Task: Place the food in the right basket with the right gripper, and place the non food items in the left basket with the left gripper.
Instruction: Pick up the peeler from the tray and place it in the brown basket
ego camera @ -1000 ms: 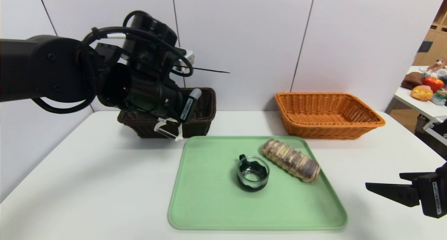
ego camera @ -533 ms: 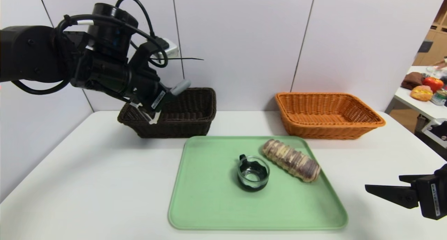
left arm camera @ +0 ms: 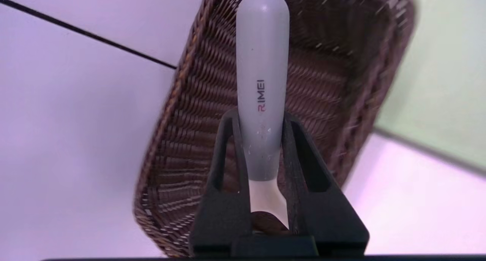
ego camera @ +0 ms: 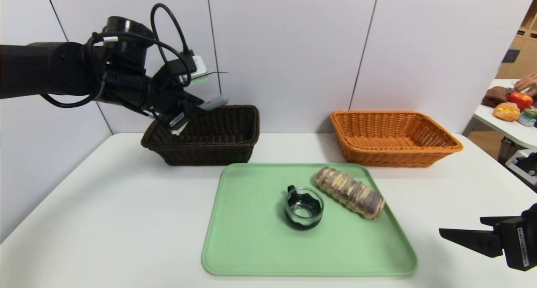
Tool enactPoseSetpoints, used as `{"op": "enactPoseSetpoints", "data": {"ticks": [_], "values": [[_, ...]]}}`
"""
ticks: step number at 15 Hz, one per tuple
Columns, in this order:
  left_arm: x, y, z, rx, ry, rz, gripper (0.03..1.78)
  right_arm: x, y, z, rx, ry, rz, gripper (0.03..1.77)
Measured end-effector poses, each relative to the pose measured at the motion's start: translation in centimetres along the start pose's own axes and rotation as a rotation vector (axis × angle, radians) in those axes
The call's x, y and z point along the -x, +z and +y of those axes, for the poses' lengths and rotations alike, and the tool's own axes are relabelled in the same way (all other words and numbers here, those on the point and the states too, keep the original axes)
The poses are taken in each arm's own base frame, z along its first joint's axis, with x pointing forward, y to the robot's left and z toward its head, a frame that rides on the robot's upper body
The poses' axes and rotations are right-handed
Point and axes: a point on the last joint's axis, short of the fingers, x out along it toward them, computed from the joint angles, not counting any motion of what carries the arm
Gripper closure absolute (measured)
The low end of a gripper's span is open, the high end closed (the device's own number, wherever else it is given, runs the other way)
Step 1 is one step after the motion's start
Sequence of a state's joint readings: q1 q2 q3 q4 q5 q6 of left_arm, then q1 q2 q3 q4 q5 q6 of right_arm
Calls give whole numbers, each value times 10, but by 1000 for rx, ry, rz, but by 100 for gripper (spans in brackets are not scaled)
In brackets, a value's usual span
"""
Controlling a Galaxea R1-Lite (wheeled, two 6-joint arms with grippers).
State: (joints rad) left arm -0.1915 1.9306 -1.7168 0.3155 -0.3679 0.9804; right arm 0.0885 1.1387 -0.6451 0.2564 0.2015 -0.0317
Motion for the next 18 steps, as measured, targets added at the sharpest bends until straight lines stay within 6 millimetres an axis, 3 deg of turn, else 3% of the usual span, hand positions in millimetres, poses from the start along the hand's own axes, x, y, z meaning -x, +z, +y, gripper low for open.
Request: {"op": "enactPoseSetpoints", "data": {"ticks": [4, 11, 18], "values": [[-23, -20, 19, -52, 27, 19, 152, -1, -3, 0, -2, -2, 9, 10], [-65, -41, 23, -63, -5, 45, 152, -1, -2, 0, -2, -4, 8, 10], [-78, -51, 19, -29, -35, 62, 152, -2, -2, -1, -3, -6, 7, 10]]}}
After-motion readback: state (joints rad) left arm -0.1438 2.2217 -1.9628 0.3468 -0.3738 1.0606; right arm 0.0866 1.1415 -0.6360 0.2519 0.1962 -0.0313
